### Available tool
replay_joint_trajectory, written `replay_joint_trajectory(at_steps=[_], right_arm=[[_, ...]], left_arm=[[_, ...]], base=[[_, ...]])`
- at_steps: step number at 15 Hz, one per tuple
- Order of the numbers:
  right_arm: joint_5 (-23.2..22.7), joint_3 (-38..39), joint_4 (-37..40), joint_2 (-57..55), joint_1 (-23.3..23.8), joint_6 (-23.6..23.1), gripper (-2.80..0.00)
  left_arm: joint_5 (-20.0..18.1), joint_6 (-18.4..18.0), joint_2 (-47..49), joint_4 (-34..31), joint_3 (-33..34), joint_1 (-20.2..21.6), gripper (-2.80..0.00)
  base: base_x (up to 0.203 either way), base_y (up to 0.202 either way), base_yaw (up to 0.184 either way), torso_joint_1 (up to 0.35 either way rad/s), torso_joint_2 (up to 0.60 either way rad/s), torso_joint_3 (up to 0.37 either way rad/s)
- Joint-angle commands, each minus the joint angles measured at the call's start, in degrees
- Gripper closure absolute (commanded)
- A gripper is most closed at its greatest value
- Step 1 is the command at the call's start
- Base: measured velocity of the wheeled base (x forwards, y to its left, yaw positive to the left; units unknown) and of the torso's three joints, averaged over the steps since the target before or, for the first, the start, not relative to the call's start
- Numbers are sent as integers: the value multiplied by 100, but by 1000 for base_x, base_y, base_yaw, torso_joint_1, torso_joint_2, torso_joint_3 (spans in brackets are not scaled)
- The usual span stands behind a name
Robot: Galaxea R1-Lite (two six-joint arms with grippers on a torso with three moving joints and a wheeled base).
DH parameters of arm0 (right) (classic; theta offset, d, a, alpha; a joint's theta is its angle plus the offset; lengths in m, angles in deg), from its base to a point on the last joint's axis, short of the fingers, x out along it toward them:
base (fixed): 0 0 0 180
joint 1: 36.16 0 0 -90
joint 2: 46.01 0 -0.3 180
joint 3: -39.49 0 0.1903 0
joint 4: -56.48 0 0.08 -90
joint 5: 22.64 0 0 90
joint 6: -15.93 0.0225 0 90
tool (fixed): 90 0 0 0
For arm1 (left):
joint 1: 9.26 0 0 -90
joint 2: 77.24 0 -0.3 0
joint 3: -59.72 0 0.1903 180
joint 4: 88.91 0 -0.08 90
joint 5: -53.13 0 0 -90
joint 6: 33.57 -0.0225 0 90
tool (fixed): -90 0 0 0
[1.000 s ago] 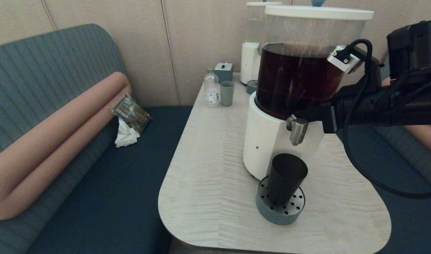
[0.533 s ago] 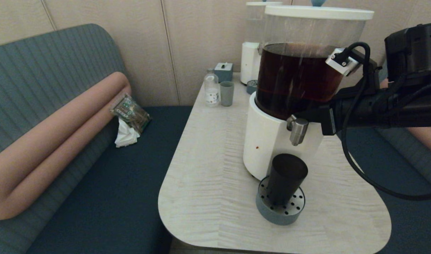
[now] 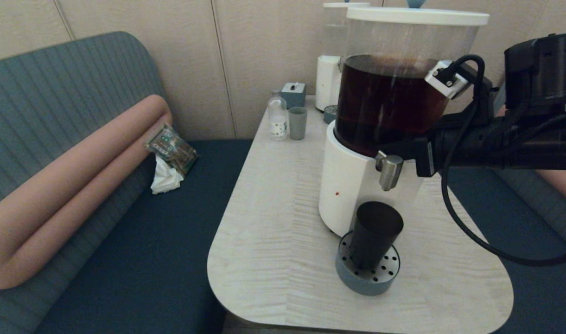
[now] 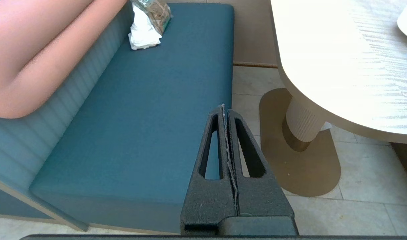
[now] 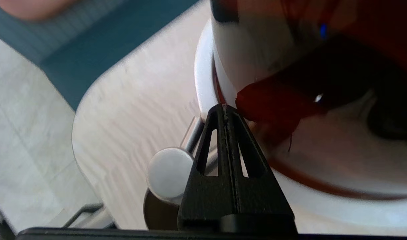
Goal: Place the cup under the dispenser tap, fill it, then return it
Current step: Turn on the faucet
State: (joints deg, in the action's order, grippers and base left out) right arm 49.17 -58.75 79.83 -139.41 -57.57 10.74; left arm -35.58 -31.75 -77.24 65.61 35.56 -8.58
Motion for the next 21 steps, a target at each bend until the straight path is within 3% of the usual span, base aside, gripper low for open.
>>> replay_joint_trajectory(at_steps=[1,21], right_arm=[[0,154,-210,-11,-3,-9,0],[216,469,-208,639,155,27,0]], left_arm=[[11,3,9,0,0,2,0],[3,3,9,0,0,2,0]], base=[[0,0,0,0,0,0],[0,0,0,0,0,0]])
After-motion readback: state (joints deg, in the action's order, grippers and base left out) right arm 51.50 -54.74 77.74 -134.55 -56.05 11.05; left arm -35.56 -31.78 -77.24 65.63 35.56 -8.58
